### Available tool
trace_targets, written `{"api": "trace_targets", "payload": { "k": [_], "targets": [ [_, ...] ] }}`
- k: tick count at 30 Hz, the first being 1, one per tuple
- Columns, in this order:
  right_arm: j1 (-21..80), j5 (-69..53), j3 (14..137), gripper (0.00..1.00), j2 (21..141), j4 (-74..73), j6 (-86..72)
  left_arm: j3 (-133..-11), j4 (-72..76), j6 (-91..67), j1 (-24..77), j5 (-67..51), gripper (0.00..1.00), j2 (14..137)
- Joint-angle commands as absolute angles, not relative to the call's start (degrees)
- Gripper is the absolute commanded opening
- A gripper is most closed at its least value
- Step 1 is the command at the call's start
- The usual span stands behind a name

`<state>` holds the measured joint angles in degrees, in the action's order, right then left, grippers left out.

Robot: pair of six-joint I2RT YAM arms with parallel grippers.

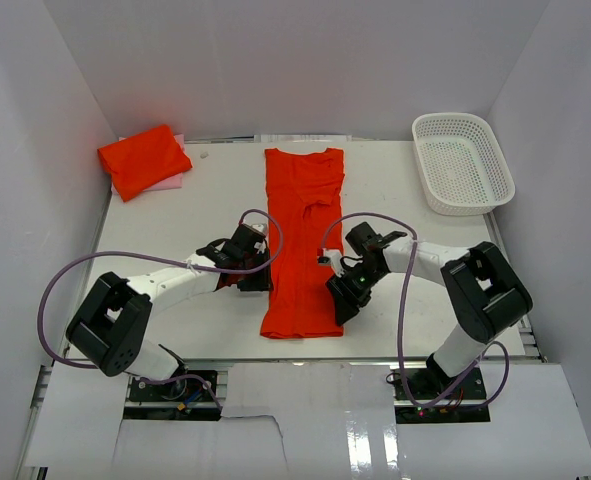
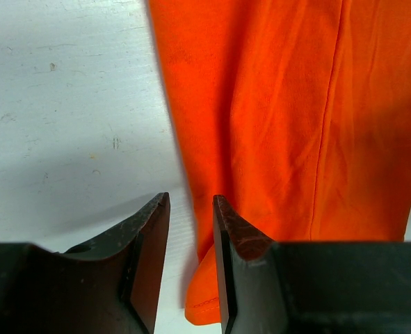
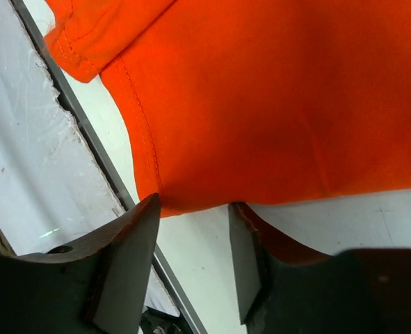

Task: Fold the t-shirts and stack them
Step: Rotate the tshirt 90 degrees

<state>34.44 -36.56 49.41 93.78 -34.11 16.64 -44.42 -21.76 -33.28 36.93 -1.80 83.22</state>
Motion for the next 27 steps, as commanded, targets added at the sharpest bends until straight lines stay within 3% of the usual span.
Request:
{"api": "trace_targets", "payload": {
  "k": [1,3,4,9,27],
  "targets": [
    [34.89,-37.97,50.89,0.49,95.53,-32.34,14.77,-45.44,-20.39,-33.22,37.18,-0.79,0.42,83.14],
    [35.07,-37.97,50.98,0.46,96.24,-32.34,14.68,-45.61,-20.30,-33.31,37.18,-0.88,0.42,83.32],
    [35.16,-37.88,50.89,0.35,96.41,-32.34,14.68,-45.62,-20.30,-33.31,37.18,-0.88,0.42,83.41],
    [35.33,-37.18,50.89,0.08,96.68,-32.69,14.59,-45.70,-20.21,-33.31,37.18,-0.79,0.42,83.50],
    [35.33,-35.42,52.03,0.08,95.36,-35.77,15.20,-44.65,-20.21,-35.85,37.26,-5.02,0.42,84.81]
  ]
}}
